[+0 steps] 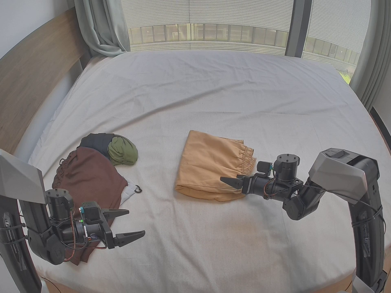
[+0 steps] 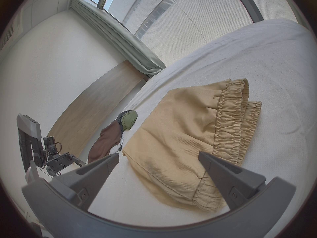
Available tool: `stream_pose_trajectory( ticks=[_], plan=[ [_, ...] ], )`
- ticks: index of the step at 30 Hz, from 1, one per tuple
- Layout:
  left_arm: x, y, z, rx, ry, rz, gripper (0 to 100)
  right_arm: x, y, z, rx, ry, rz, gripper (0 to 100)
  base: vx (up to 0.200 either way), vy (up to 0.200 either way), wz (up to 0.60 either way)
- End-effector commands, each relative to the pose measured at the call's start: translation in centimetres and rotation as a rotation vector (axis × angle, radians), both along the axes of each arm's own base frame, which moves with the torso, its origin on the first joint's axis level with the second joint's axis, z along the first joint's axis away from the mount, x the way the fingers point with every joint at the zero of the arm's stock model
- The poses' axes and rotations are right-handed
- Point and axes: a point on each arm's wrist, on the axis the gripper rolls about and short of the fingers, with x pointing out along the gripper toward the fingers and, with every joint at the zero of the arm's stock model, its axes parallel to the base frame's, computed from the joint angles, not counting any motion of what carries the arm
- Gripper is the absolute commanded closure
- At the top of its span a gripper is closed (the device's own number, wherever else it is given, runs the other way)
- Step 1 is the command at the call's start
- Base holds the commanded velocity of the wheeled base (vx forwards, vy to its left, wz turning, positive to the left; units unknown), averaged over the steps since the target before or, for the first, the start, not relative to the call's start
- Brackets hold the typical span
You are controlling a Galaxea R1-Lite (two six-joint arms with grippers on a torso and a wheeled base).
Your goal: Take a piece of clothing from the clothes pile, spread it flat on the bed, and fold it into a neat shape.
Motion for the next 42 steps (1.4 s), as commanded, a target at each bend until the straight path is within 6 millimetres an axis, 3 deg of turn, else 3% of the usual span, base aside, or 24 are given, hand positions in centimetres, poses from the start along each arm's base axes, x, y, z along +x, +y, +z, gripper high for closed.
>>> stream_pose_trajectory(
  ticks=[1, 7, 9, 15, 18, 21, 23, 24, 28, 31, 39, 42],
  plan=[
    [0.0, 0.0, 0.0, 0.000, 0.001, 0.001, 0, 0.0, -0.1, -1.8, -0.013, 0.032, -0.004, 0, 0.000, 0.000, 0.00],
    [0.3, 0.0, 0.6, -0.034, -0.020, -0.040, 0, -0.5, -0.1, -0.8, -0.009, 0.018, -0.004, 0, 0.000, 0.000, 0.00],
    [0.3, -0.1, 1.6, -0.063, -0.057, -0.090, 0, -1.2, -0.2, 0.7, 0.002, -0.018, -0.004, 0, 0.000, 0.000, 0.00],
    [-0.1, -1.0, 4.4, -0.079, -0.166, -0.148, 0, -4.6, -1.2, 9.6, 0.050, -0.159, -0.001, 0, 0.000, 0.000, 0.00],
    [-0.7, -1.2, 6.3, -0.089, -0.237, -0.178, 0, -7.4, -2.2, 14.1, 0.055, -0.251, -0.002, 0, 0.000, 0.000, 0.00],
    [-1.5, -1.6, 7.6, -0.111, -0.278, -0.243, 0, -9.9, -3.5, 16.2, 0.016, -0.312, -0.007, 0, 0.000, 0.000, 0.00],
    [-1.8, -1.9, 7.9, -0.118, -0.286, -0.273, 0, -10.7, -4.0, 16.6, -0.009, -0.331, -0.013, 0, 0.000, 0.000, 0.00],
    [-2.5, -2.8, 8.5, -0.131, -0.300, -0.334, 0, -12.1, -5.8, 17.1, -0.094, -0.362, -0.071, 0, 0.000, 0.000, 0.00],
    [-4.5, -5.1, 9.2, -0.156, -0.299, -0.450, 0, -14.3, -8.8, 17.5, -0.256, -0.445, -0.176, 0, 0.000, 0.000, 0.00],
    [-6.6, -6.1, 9.8, -0.172, -0.298, -0.517, 0, -17.4, -9.9, 18.6, -0.268, -0.485, -0.204, 0, 0.000, 0.000, 0.00],
    [-10.3, -4.7, 11.5, -0.172, -0.359, -0.442, 0, -25.1, -11.8, 20.4, -0.266, -0.583, -0.341, 0, 0.000, 0.000, 0.00],
    [-11.2, -3.8, 12.7, -0.171, -0.420, -0.387, 0, -27.8, -12.5, 19.8, -0.271, -0.598, -0.371, 0, 0.000, 0.000, 0.00]
  ],
)
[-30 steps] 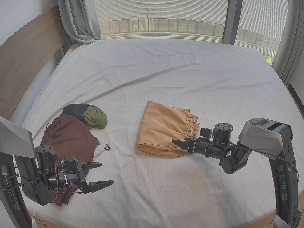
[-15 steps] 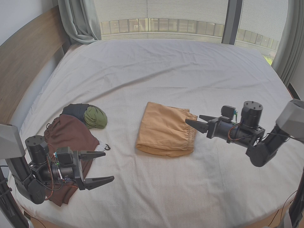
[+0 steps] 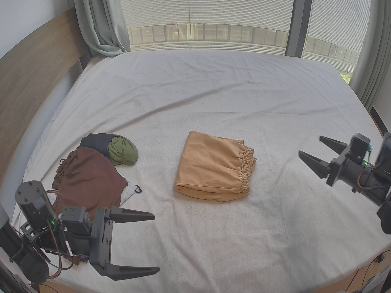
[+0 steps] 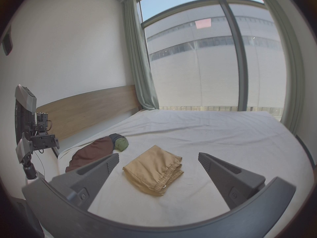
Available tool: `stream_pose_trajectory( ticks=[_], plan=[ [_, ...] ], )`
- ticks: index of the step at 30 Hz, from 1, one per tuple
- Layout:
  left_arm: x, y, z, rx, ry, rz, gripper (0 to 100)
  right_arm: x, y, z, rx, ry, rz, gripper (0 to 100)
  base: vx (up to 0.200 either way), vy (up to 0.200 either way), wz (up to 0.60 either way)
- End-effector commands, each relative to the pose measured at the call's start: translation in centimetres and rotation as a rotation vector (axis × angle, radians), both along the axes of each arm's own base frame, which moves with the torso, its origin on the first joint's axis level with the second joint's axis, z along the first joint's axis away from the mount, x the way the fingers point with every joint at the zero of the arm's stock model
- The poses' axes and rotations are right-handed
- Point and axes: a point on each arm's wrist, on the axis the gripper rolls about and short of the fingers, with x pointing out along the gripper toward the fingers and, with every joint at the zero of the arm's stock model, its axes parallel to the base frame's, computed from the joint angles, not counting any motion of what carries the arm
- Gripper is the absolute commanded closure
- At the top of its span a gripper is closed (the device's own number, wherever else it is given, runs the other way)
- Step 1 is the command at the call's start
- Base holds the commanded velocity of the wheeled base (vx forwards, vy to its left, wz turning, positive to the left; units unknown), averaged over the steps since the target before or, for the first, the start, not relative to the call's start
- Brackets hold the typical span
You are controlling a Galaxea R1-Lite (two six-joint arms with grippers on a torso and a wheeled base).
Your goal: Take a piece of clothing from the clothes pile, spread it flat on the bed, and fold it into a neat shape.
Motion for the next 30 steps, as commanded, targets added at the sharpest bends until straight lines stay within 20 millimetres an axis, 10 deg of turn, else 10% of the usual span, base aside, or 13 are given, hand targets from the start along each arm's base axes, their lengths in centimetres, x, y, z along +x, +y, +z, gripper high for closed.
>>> stream_pose_trajectory(
  ticks=[1, 12, 30],
  plan=[
    [-3.6, 1.5, 2.8, -0.052, -0.120, 0.063, 0, -7.2, -2.0, 0.6, 0.011, -0.116, -0.094, 0, 0.000, 0.000, 0.00],
    [-8.2, 3.8, 3.9, -0.041, -0.115, 0.265, 0, -14.8, -3.7, -0.3, 0.030, -0.260, -0.186, 0, 0.000, 0.000, 0.00],
    [-19.5, 7.4, -0.5, -0.176, -0.085, 0.487, 0, -22.9, -3.9, -6.8, 0.036, -0.214, -0.229, 0, 0.000, 0.000, 0.00]
  ],
)
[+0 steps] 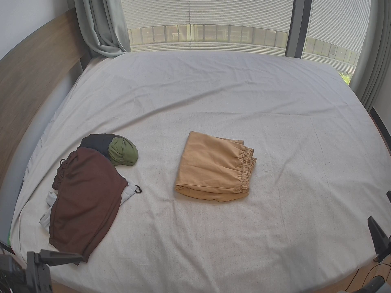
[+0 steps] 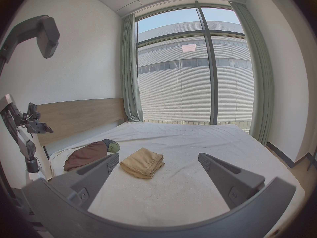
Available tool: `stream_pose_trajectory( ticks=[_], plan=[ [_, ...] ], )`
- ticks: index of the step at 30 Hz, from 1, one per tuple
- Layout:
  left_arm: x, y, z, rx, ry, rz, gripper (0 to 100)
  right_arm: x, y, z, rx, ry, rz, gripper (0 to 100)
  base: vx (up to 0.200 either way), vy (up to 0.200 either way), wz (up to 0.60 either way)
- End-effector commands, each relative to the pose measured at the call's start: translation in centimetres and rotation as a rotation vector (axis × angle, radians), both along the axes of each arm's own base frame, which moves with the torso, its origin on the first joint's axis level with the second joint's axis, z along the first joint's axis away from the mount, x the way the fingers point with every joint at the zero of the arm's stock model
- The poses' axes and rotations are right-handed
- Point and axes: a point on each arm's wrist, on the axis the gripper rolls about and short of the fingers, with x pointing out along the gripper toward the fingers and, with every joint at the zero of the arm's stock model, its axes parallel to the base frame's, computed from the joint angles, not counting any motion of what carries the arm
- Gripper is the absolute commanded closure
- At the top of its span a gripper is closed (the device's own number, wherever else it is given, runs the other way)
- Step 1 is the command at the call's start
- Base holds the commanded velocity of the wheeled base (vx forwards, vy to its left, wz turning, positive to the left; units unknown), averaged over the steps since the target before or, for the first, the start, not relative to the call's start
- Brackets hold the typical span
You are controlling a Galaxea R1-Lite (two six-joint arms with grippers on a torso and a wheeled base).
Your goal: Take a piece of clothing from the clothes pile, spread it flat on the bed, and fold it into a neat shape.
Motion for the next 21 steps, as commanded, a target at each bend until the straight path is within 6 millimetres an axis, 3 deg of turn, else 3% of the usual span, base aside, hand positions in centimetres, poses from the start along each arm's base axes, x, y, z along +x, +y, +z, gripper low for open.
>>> stream_pose_trajectory(
  ticks=[1, 10, 12, 14, 21],
  plan=[
    [-5.0, 1.3, -2.1, -0.157, -0.138, 0.187, 0, -3.9, 0.0, -3.7, 0.007, -0.076, -0.031, 0, 0.000, 0.000, 0.00],
    [-4.7, 1.4, -1.6, -0.194, -0.174, 0.377, 0, -3.8, -0.3, -4.8, 0.016, 0.022, -0.136, 0, 0.000, 0.000, 0.00],
    [-4.6, 1.4, -1.8, -0.192, -0.165, 0.452, 0, -3.7, -0.6, -5.2, 0.027, 0.058, -0.300, 0, 0.000, 0.000, 0.00],
    [-4.6, 1.4, -1.9, -0.185, -0.171, 0.502, 0, -3.7, -0.7, -5.1, 0.047, 0.059, -0.348, 0, 0.000, 0.000, 0.00],
    [-4.9, 1.5, -3.9, -0.070, -0.159, 0.659, 0, -3.7, -0.8, -5.1, 0.053, 0.056, -0.358, 0, 0.000, 0.000, 0.00]
  ],
)
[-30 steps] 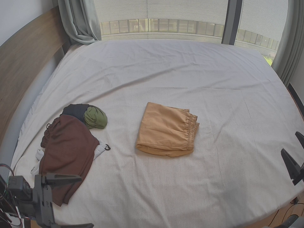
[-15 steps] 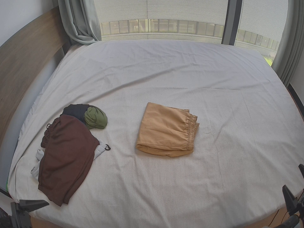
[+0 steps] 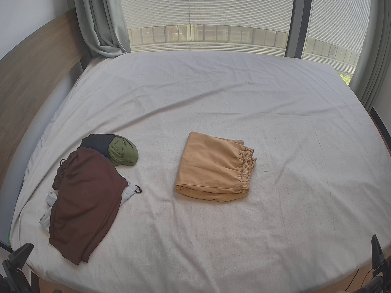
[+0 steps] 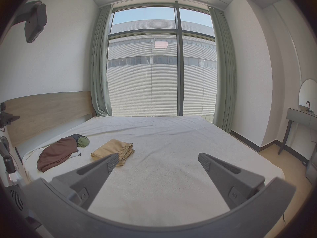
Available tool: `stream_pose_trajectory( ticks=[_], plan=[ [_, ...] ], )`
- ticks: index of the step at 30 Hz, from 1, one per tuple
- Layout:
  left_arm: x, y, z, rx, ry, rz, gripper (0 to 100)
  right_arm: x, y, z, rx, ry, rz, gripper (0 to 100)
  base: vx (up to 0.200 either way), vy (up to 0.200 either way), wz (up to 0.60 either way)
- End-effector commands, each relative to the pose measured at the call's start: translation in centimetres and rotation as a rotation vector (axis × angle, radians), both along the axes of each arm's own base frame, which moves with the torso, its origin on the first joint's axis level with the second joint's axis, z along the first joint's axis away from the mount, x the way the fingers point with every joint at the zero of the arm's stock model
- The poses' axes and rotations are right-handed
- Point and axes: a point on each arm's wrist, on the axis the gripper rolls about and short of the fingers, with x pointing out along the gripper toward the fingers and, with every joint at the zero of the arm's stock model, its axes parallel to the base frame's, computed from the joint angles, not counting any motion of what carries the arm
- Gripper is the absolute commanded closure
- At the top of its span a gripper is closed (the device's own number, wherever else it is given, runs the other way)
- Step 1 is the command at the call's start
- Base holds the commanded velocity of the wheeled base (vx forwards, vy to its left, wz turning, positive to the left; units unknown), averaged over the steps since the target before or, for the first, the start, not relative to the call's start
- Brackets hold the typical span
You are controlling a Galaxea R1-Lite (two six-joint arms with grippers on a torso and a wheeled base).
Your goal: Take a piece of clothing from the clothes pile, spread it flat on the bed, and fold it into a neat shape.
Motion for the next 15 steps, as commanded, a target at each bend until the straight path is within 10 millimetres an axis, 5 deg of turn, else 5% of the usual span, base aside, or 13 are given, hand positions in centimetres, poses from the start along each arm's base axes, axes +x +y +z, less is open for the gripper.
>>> stream_pose_trajectory(
  ticks=[1, 15],
  plan=[
    [-0.14, 0.19, -1.81, 0.076, 0.029, 0.186, 0, -0.02, -0.03, -0.52, 0.000, 0.002, -0.018, 0, 0.000, 0.000, 0.00],
    [0.03, 1.03, -2.08, 0.084, 0.070, 0.576, 0, 0.02, 0.02, -1.32, -0.012, 0.078, 0.004, 0, 0.000, 0.000, 0.00]
  ],
)
